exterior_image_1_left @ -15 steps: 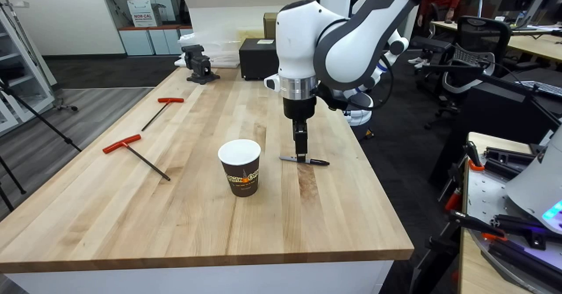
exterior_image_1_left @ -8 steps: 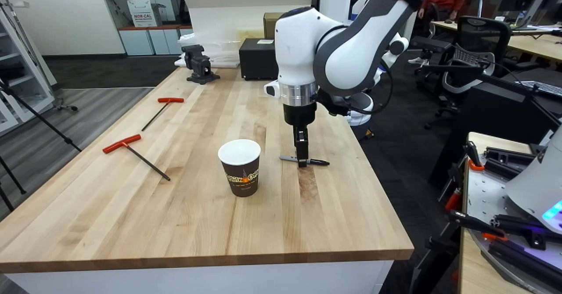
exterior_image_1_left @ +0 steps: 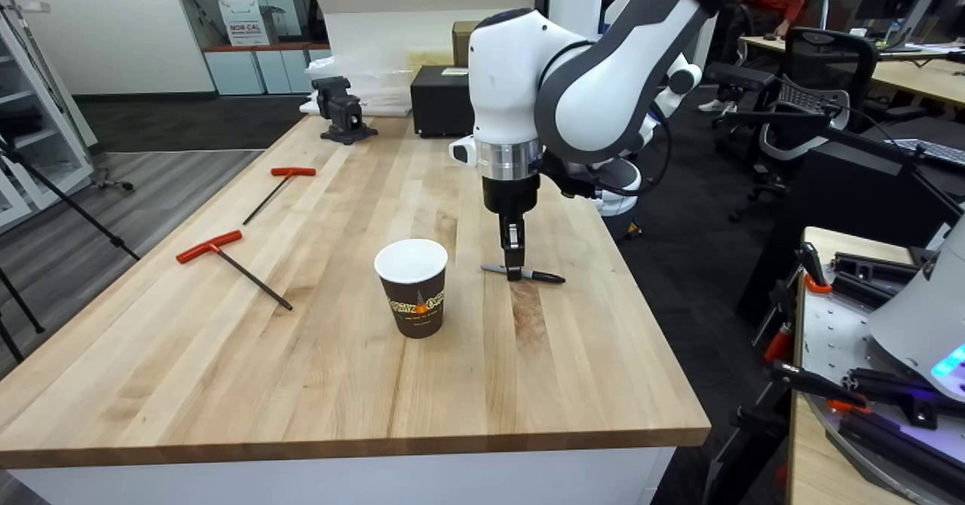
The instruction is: Move the cup to the left side of the black sharpie and put the sharpie in it
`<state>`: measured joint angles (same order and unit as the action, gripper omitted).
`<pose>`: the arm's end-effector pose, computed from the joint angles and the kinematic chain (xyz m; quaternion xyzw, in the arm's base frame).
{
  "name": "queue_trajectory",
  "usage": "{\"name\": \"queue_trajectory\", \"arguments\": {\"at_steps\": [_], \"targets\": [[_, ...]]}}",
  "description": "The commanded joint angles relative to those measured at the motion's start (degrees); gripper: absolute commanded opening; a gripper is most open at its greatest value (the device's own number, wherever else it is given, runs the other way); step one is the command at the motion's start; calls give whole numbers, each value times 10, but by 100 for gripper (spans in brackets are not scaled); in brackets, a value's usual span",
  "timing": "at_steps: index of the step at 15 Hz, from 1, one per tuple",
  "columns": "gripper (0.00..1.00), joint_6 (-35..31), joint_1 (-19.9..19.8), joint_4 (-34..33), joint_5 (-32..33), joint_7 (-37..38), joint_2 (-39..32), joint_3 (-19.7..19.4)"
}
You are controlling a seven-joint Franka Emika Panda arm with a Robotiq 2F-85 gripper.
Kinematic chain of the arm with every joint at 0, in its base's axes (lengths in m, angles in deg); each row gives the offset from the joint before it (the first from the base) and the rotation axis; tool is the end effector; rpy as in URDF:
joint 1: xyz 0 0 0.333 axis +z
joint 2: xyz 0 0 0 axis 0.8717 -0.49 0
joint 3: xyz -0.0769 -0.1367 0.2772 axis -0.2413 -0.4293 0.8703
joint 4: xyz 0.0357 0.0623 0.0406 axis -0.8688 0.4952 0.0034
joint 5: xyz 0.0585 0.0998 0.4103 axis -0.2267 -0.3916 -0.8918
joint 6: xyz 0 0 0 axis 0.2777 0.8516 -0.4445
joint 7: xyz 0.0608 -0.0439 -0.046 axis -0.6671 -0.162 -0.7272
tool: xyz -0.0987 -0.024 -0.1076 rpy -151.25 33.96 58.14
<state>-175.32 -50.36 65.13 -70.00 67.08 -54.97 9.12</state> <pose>0.5592 0.1953 0.1313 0.9533 0.3013 -0.0117 0.0159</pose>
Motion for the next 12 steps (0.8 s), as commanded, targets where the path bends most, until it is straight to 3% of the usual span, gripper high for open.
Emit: {"name": "queue_trajectory", "arguments": {"at_steps": [1,12], "targets": [[2,13,-2,-1,0,-9,5,1],[5,79,-1,-4,25,-35,40,-4]]}}
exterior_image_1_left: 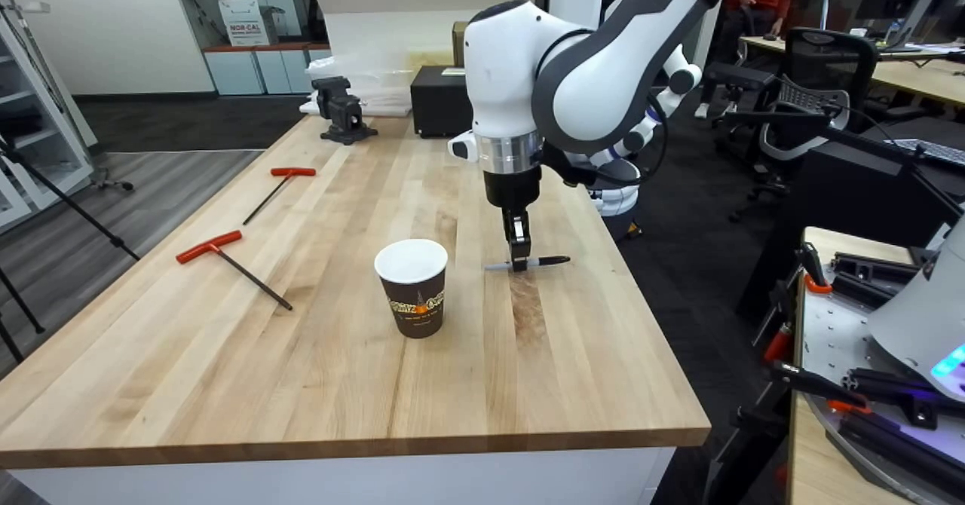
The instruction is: Move the cup to the left side of the black sharpie and put the sharpie in it
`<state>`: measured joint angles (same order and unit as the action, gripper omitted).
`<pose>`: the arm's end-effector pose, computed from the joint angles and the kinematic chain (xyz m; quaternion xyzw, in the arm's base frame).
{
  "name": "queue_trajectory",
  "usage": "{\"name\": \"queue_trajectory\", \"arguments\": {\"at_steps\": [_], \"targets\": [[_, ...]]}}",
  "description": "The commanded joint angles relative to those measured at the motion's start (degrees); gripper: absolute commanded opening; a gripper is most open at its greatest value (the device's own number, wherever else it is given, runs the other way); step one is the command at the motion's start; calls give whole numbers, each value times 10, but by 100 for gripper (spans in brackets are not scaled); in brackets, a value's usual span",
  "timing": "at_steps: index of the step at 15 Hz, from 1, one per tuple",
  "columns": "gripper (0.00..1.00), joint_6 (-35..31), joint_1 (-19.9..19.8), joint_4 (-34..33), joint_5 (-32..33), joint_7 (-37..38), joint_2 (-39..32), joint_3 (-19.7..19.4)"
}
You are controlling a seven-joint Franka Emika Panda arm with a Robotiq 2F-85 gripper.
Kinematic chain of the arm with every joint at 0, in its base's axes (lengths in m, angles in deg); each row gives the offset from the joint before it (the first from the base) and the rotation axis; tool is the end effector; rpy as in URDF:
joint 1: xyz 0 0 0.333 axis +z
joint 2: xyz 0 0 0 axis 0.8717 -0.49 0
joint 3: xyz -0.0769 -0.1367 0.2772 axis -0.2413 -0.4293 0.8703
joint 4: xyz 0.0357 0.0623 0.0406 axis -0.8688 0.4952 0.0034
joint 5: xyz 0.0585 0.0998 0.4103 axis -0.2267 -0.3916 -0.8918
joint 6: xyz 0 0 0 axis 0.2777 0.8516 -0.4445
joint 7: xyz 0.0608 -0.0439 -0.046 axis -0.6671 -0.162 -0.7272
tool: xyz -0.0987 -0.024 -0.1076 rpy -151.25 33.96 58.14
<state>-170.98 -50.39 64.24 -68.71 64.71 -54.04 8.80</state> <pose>0.5603 0.1883 0.1405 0.9446 0.3251 -0.0333 0.0297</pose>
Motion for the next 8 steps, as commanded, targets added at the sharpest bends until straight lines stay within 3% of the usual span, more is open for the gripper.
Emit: {"name": "queue_trajectory", "arguments": {"at_steps": [1,8], "targets": [[5,41,-1,9,15,-12,41,-1],[5,50,-1,33,31,-28,108,6]]}}
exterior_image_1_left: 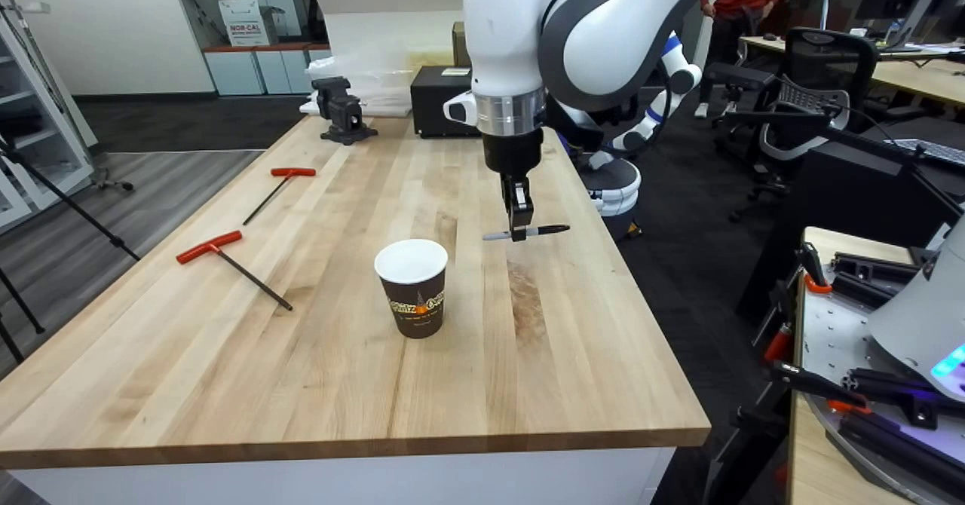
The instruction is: Move the cup to the left side of the black sharpie and put the sharpie in it
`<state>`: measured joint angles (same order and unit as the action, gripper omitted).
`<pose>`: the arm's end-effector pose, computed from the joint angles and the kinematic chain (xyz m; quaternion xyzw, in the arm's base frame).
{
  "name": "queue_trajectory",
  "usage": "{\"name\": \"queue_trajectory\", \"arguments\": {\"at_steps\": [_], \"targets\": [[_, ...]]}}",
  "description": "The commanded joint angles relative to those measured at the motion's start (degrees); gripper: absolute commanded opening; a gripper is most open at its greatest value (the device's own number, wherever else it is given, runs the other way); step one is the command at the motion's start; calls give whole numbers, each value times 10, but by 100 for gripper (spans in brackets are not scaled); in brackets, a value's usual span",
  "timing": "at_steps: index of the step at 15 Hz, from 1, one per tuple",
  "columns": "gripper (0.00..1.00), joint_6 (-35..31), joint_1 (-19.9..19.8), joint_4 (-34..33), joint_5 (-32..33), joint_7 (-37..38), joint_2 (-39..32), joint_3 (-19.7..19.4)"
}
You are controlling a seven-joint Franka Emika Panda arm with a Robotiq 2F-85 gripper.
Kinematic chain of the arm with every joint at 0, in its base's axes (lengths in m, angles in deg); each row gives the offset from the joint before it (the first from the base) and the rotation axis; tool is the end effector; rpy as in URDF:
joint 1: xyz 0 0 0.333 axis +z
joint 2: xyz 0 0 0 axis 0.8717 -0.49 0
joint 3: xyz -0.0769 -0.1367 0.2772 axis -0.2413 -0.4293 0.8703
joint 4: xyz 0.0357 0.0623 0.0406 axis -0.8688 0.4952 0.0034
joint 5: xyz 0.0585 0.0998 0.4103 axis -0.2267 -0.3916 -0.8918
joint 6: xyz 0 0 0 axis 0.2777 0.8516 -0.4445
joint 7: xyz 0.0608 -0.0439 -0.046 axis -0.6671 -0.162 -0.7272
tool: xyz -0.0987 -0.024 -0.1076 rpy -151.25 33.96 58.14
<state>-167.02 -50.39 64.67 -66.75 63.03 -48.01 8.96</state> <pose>0.5651 0.1860 0.1940 0.9353 0.3493 -0.0189 0.0529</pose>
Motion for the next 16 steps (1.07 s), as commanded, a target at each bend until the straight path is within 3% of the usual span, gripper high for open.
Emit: {"name": "queue_trajectory", "arguments": {"at_steps": [1,16], "targets": [[5,8,-3,33,5,-22,58,9],[5,36,19,30,-40,-59,165,58]]}}
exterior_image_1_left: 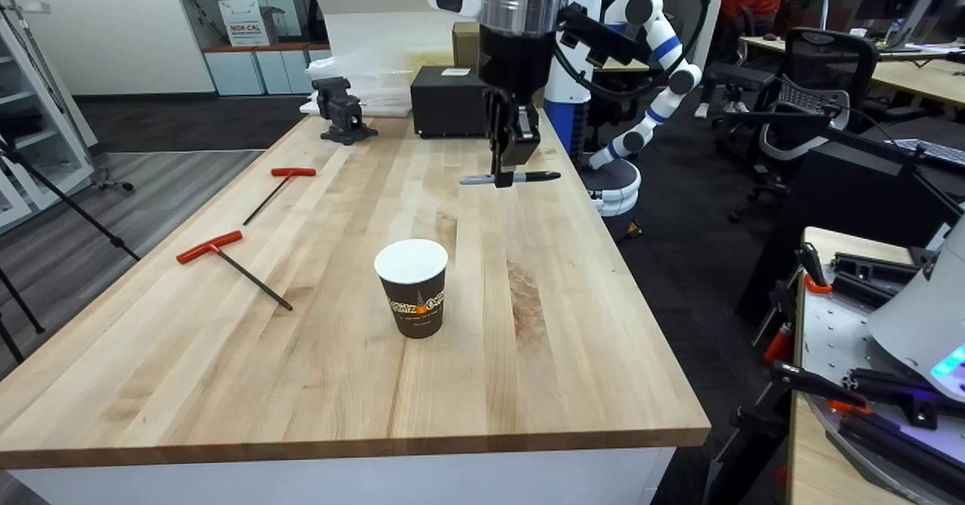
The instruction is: Move the cup to the left side of the black sharpie and put the sharpie in it
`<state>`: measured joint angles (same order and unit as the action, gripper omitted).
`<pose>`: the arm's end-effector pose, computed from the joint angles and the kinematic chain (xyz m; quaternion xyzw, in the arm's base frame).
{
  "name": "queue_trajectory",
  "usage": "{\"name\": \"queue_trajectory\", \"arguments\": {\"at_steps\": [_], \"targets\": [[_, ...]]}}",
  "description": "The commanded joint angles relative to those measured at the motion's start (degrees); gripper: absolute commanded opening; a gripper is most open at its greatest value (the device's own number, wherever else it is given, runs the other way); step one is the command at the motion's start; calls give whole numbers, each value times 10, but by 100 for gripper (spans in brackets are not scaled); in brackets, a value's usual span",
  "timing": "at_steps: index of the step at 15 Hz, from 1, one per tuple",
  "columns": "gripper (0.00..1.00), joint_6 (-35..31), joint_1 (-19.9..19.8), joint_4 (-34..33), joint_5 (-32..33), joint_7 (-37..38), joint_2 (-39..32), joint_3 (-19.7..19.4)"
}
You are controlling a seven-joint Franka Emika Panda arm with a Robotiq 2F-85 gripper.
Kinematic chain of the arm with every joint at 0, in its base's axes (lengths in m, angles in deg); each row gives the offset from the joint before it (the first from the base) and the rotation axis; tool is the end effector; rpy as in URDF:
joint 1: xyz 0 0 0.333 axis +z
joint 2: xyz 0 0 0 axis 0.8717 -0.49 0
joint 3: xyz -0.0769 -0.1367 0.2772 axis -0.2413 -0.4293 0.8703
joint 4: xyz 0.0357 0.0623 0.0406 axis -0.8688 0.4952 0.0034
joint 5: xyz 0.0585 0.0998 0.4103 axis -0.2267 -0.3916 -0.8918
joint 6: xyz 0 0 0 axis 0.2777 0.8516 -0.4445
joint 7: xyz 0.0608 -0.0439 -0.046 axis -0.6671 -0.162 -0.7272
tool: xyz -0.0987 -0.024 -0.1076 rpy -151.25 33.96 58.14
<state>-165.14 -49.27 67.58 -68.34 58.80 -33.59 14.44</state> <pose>0.5369 0.2458 0.3170 0.9029 0.4206 0.0647 0.0611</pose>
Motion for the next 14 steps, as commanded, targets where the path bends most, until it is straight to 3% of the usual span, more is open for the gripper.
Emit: {"name": "queue_trajectory", "arguments": {"at_steps": [1,14], "targets": [[5,19,10,-5,-30,-18,18,5],[5,61,51,-106,-5,-7,-78,32]]}}
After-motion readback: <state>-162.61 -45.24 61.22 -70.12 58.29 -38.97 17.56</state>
